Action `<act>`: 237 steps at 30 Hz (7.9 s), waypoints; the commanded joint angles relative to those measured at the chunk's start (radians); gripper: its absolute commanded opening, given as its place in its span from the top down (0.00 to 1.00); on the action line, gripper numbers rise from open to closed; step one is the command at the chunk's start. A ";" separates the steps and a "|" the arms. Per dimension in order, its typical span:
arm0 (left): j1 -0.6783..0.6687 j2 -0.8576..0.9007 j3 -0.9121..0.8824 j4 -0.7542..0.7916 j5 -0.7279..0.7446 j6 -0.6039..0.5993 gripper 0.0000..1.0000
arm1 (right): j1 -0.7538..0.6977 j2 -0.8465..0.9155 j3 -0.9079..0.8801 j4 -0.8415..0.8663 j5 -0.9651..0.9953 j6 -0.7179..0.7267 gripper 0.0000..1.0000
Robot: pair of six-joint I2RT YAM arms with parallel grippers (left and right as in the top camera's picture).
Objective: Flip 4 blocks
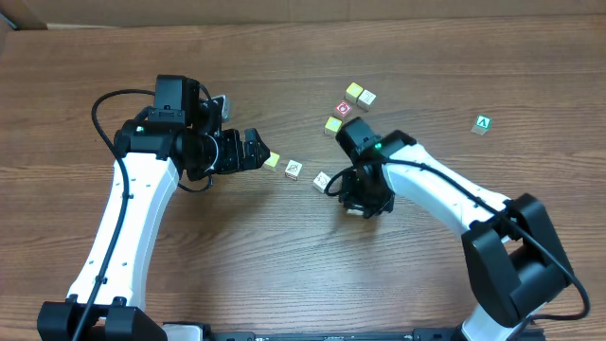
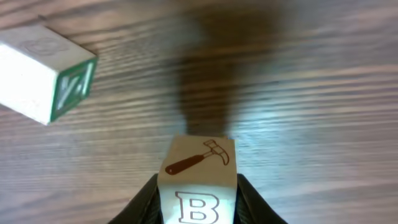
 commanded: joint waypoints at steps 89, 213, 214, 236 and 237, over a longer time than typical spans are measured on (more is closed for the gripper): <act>-0.428 0.383 0.022 0.312 -0.052 0.374 0.16 | 0.185 -0.564 0.789 -0.667 0.013 0.057 0.00; -0.872 0.162 -0.519 0.700 -0.086 -0.713 0.54 | -0.267 -0.360 0.429 -0.622 0.114 0.029 0.03; -0.872 0.162 -0.519 0.703 -0.085 -0.709 0.54 | -0.267 -0.360 0.429 -0.622 0.114 0.029 0.03; -0.891 0.160 -0.519 0.779 -0.049 -0.687 0.57 | -0.267 -0.360 0.429 -0.629 0.114 0.030 0.02; -0.888 0.160 -0.519 0.779 -0.053 -0.689 0.57 | -0.267 -0.360 0.429 -0.630 0.114 0.030 0.02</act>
